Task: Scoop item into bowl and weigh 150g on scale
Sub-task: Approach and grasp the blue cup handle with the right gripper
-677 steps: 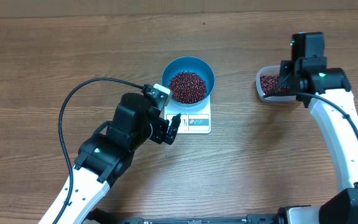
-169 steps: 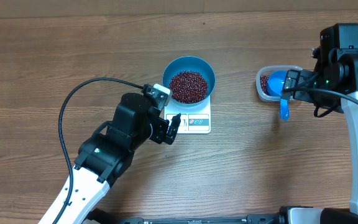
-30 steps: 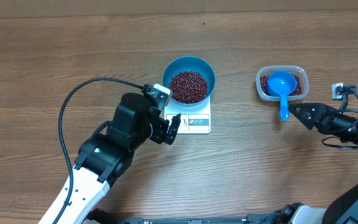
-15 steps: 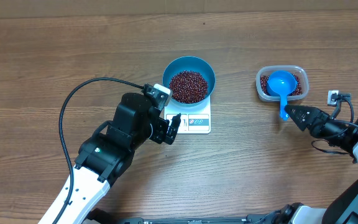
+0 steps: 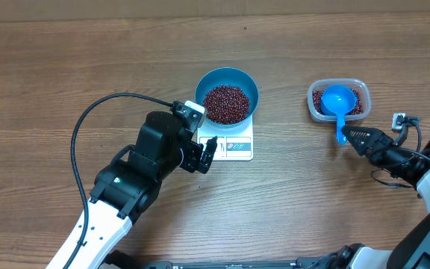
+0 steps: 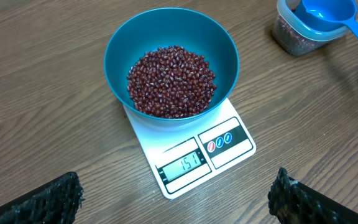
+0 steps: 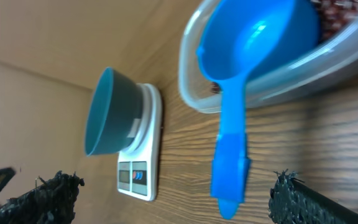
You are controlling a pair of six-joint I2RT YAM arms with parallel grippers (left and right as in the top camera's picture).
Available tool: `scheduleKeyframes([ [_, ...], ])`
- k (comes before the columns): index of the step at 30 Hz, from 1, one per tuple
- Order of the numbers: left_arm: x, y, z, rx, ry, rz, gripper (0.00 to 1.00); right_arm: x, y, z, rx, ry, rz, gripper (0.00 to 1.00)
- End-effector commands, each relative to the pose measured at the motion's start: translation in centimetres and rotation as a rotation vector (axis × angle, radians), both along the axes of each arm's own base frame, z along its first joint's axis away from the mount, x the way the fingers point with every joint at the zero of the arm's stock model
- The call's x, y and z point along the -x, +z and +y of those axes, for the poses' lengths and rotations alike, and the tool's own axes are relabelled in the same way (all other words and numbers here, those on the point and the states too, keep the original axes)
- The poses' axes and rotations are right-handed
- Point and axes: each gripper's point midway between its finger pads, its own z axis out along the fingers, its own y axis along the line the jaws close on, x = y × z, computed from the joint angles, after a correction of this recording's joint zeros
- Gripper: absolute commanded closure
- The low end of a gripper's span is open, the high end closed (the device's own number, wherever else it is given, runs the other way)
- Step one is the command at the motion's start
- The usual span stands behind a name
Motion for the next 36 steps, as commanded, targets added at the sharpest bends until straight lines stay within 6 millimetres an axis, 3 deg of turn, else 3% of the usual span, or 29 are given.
scheduleKeyframes([
  [1,0.1,-0.6,0.0,-0.001,0.005,0.016,0.01,0.2,-1.1,-0.8,0.042,-0.047,0.056,0.00],
  [6,0.1,-0.6,0.0,-0.001,0.005,0.016,0.01,0.4,-1.9,-0.7,0.018,-0.079,0.085,0.00],
  [26,0.1,-0.6,0.0,-0.001,0.005,0.016,0.00,-0.8,-1.8,-1.7,-0.057,-0.181,0.110,0.00],
  [36,0.1,-0.6,0.0,-0.001,0.005,0.016,0.00,-1.2,-1.8,-0.1,-0.073,-0.148,0.126,0.00],
])
